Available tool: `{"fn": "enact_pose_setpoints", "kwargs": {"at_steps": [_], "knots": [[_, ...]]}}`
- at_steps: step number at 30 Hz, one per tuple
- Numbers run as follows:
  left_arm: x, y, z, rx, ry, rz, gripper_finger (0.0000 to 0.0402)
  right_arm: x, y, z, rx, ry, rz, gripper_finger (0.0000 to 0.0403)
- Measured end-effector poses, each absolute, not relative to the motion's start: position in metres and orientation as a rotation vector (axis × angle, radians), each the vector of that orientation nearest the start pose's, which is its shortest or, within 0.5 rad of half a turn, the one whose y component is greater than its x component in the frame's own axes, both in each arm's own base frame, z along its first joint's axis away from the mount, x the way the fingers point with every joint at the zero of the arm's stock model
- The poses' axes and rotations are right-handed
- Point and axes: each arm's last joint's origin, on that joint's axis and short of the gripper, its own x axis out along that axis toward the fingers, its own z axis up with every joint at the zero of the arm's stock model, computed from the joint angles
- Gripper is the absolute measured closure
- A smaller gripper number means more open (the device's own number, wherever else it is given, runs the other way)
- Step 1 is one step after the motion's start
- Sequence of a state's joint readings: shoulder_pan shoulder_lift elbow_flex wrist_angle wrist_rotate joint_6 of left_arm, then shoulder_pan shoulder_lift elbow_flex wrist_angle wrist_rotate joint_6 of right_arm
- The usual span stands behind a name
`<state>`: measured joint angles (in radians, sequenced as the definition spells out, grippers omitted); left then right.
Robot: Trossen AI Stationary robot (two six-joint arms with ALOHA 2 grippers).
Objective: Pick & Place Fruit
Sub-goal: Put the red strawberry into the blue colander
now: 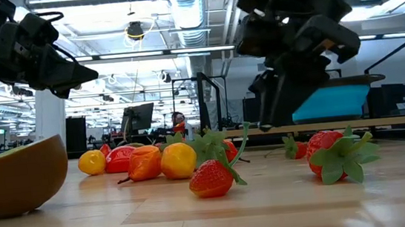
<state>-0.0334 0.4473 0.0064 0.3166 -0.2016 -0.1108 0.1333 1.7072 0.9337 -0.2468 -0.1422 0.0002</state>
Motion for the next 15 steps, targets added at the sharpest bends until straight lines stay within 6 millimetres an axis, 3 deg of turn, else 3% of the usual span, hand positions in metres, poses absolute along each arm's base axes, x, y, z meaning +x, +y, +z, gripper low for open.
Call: {"fn": "enact_pose_setpoints", "kwargs": {"at_steps": [6, 15], "knots": [[0.125, 0.002, 0.155, -0.096, 0.114, 0.175, 0.0401, 0.334, 0.044, 0.147, -0.003, 1.17, 0.227, 0.028], [0.125, 0.002, 0.155, -0.095, 0.119, 0.175, 0.0401, 0.34, 0.044, 0.136, -0.001, 1.217, 0.225, 0.0285]]}}
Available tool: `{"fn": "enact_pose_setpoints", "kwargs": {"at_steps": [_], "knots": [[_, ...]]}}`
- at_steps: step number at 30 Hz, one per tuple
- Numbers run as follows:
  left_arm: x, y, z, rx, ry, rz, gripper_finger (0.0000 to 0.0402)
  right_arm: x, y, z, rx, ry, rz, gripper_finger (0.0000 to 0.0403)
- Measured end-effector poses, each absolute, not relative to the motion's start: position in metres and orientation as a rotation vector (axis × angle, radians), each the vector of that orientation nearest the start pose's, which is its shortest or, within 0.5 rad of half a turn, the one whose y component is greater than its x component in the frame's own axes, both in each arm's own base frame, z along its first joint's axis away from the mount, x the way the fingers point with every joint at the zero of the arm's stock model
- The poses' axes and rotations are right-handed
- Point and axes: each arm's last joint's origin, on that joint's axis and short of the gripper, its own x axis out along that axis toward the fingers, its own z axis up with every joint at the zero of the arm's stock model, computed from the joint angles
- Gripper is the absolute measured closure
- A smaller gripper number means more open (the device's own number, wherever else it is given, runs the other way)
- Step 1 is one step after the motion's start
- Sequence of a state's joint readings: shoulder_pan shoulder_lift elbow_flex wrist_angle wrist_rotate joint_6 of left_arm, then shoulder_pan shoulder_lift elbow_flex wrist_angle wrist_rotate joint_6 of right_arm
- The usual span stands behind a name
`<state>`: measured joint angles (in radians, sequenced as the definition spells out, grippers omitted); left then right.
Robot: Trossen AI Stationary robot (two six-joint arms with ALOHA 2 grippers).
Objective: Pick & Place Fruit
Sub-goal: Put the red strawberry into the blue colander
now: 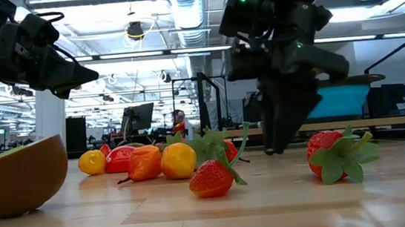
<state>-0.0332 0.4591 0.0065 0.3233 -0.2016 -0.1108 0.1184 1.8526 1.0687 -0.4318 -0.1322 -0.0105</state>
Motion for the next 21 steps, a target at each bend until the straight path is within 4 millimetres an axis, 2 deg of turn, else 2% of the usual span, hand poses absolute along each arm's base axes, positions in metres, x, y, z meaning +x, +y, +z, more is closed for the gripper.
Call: {"fn": "enact_pose_setpoints", "kwargs": {"at_steps": [6, 10, 15, 21], "knots": [[0.125, 0.002, 0.155, -0.095, 0.119, 0.175, 0.0401, 0.338, 0.044, 0.132, 0.005, 1.257, 0.221, 0.0286], [0.125, 0.002, 0.155, -0.095, 0.119, 0.175, 0.0401, 0.336, 0.043, 0.137, 0.022, 1.253, 0.206, 0.0287], [0.125, 0.002, 0.155, -0.095, 0.12, 0.175, 0.0401, 0.338, 0.043, 0.166, 0.033, 1.235, 0.196, 0.0287], [0.126, 0.002, 0.154, -0.094, 0.128, 0.176, 0.0401, 0.324, 0.041, 0.191, 0.055, 1.316, 0.172, 0.0287]]}}
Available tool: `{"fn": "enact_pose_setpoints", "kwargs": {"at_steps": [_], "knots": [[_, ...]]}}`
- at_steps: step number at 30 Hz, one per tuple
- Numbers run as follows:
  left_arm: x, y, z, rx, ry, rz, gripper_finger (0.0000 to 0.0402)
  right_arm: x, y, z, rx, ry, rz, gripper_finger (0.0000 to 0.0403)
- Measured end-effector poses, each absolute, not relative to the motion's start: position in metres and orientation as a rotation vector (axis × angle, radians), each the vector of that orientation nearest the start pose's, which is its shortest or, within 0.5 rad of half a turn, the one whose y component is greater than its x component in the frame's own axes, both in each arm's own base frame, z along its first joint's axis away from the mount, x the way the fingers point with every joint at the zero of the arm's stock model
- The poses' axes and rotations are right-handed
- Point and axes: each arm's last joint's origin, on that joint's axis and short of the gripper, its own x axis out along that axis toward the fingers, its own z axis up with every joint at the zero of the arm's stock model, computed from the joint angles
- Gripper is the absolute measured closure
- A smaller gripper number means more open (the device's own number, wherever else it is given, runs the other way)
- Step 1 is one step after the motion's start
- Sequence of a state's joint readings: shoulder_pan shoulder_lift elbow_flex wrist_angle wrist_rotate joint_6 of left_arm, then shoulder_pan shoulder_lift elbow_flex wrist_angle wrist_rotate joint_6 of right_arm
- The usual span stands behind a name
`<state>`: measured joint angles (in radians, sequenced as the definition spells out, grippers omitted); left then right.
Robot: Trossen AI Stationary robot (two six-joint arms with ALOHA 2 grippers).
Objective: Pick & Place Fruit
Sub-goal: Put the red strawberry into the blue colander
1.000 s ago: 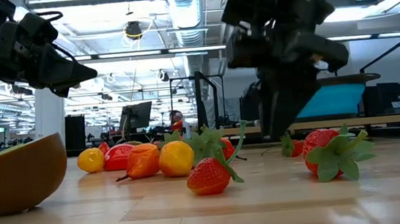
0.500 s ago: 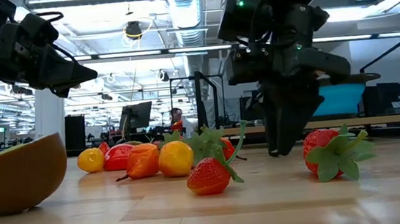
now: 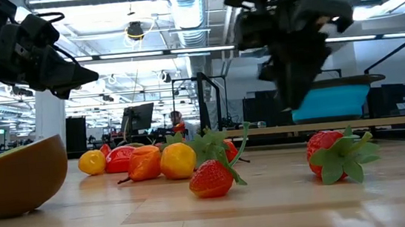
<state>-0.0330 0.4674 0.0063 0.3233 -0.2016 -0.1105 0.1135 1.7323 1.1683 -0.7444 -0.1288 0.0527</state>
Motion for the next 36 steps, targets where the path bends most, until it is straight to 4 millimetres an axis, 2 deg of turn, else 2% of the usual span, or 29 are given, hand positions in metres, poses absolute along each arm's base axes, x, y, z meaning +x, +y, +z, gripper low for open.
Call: {"fn": "enact_pose_setpoints", "kwargs": {"at_steps": [6, 15, 36], "knots": [[0.126, 0.002, 0.153, -0.093, 0.135, 0.176, 0.0401, 0.309, 0.034, 0.193, 0.042, 1.443, 0.122, 0.0287], [0.126, 0.002, 0.152, -0.092, 0.143, 0.176, 0.0401, 0.294, 0.02, 0.167, 0.05, 1.51, 0.076, 0.0287], [0.127, 0.002, 0.152, -0.092, 0.145, 0.176, 0.0401, 0.296, 0.022, 0.163, 0.092, 1.464, 0.13, 0.0287]]}}
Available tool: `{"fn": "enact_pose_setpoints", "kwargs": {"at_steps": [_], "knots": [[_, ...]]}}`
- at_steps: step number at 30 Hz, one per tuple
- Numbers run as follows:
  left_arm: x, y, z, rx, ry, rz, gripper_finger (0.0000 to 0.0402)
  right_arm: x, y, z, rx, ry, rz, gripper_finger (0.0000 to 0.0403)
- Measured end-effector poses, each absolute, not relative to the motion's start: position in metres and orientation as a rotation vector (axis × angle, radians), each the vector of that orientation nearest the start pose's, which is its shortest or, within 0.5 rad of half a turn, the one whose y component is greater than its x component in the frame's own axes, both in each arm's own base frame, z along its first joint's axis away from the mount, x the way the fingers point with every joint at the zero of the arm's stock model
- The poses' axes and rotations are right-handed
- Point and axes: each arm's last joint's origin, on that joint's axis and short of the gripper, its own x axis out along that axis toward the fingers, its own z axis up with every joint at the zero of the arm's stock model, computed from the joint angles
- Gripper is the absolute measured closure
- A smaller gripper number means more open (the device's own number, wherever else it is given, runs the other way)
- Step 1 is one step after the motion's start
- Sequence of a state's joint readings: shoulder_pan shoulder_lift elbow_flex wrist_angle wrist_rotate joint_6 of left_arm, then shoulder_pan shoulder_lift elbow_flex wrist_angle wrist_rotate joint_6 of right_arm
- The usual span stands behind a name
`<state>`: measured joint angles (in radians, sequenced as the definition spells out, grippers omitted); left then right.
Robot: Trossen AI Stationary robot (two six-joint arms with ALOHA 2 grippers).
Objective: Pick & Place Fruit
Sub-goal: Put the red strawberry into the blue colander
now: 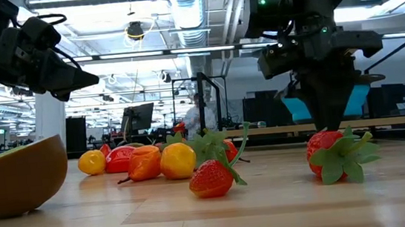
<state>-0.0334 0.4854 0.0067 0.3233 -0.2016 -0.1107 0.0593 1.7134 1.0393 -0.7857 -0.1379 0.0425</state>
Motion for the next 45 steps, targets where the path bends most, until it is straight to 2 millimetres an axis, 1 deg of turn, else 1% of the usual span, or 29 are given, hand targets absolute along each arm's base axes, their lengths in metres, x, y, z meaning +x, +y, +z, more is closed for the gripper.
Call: {"fn": "enact_pose_setpoints", "kwargs": {"at_steps": [5, 12, 18, 27, 31, 37, 40, 43, 45], "knots": [[0.127, 0.002, 0.152, -0.092, 0.145, 0.176, 0.0401, 0.3, 0.022, 0.163, 0.091, 1.423, 0.133, 0.0287], [0.127, 0.002, 0.152, -0.092, 0.145, 0.176, 0.0401, 0.3, 0.022, 0.163, 0.092, 1.425, 0.134, 0.0287], [0.127, 0.002, 0.152, -0.092, 0.145, 0.176, 0.0401, 0.293, 0.021, 0.149, 0.094, 1.43, 0.132, 0.0287], [0.127, 0.002, 0.152, -0.092, 0.145, 0.176, 0.0401, 0.295, 0.021, 0.149, 0.098, 1.404, 0.125, 0.0288], [0.127, 0.002, 0.152, -0.092, 0.145, 0.176, 0.0401, 0.296, 0.021, 0.149, 0.097, 1.394, 0.124, 0.0303], [0.127, 0.002, 0.152, -0.092, 0.145, 0.176, 0.0401, 0.296, 0.021, 0.149, 0.093, 1.392, 0.126, 0.0336], [0.127, 0.002, 0.152, -0.092, 0.146, 0.176, 0.0401, 0.296, 0.021, 0.149, 0.091, 1.392, 0.127, 0.0357], [0.127, 0.002, 0.152, -0.092, 0.145, 0.176, 0.0401, 0.296, 0.021, 0.149, 0.09, 1.392, 0.128, 0.0389], [0.127, 0.002, 0.152, -0.092, 0.146, 0.177, 0.0401, 0.296, 0.021, 0.149, 0.09, 1.392, 0.128, 0.0397]]}}
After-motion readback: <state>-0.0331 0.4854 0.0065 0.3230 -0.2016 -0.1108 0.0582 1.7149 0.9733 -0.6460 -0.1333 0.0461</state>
